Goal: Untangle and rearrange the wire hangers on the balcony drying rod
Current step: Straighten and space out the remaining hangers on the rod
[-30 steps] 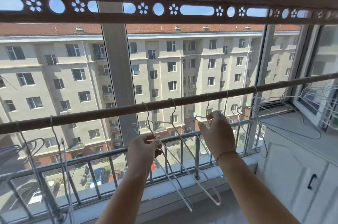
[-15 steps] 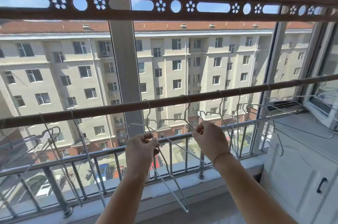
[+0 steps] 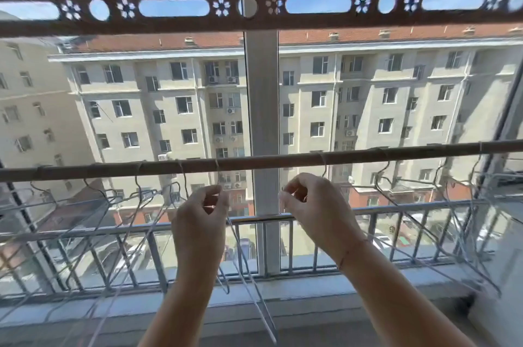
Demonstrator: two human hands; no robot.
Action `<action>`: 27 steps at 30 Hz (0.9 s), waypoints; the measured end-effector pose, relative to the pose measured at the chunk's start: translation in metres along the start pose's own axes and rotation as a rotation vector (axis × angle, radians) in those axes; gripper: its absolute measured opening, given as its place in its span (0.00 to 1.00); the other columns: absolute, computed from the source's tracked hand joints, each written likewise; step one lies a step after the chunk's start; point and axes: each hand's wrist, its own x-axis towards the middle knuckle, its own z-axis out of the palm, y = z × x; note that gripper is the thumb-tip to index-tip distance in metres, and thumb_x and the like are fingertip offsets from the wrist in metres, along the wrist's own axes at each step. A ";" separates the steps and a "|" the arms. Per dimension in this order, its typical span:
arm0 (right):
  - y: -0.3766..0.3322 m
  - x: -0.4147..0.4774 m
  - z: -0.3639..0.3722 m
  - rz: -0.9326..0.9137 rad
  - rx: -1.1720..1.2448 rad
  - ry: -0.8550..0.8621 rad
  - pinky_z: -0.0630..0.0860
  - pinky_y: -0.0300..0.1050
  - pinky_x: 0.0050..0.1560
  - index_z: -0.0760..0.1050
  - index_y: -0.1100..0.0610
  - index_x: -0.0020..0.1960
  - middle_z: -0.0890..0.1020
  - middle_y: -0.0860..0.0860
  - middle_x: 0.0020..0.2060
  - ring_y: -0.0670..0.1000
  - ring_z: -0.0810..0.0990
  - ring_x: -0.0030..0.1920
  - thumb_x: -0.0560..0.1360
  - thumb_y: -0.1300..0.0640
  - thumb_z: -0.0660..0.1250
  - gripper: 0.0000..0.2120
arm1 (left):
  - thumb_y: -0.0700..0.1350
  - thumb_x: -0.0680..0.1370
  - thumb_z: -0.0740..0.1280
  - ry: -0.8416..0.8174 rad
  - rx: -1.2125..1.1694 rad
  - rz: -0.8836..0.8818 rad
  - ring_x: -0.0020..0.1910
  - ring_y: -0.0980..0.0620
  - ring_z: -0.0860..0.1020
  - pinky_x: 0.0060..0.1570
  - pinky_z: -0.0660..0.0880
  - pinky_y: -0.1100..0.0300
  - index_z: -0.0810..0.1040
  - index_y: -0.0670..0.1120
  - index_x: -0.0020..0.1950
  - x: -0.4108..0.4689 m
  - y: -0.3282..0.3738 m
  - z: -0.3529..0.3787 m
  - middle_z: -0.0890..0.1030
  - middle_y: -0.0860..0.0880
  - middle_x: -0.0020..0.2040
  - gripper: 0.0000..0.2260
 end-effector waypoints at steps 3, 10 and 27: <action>-0.020 -0.002 0.040 0.025 0.035 -0.122 0.77 0.46 0.46 0.79 0.55 0.45 0.80 0.46 0.35 0.48 0.78 0.39 0.73 0.49 0.68 0.09 | 0.46 0.73 0.70 0.077 0.058 -0.048 0.36 0.57 0.79 0.40 0.73 0.69 0.81 0.46 0.51 0.013 -0.020 -0.033 0.79 0.54 0.37 0.08; -0.045 -0.011 0.099 0.164 0.001 -0.123 0.77 0.47 0.50 0.81 0.54 0.46 0.84 0.49 0.40 0.49 0.81 0.43 0.74 0.50 0.68 0.08 | 0.48 0.72 0.72 -0.204 0.021 -0.187 0.35 0.62 0.75 0.33 0.68 0.75 0.77 0.46 0.48 0.023 -0.061 -0.053 0.77 0.58 0.35 0.09; -0.041 -0.018 0.096 0.279 -0.083 0.047 0.74 0.39 0.40 0.82 0.60 0.40 0.82 0.49 0.33 0.48 0.79 0.36 0.74 0.56 0.67 0.09 | 0.35 0.75 0.67 -0.555 -0.451 -0.629 0.30 0.50 0.80 0.30 0.76 0.63 0.80 0.40 0.41 0.032 -0.076 -0.050 0.82 0.42 0.34 0.04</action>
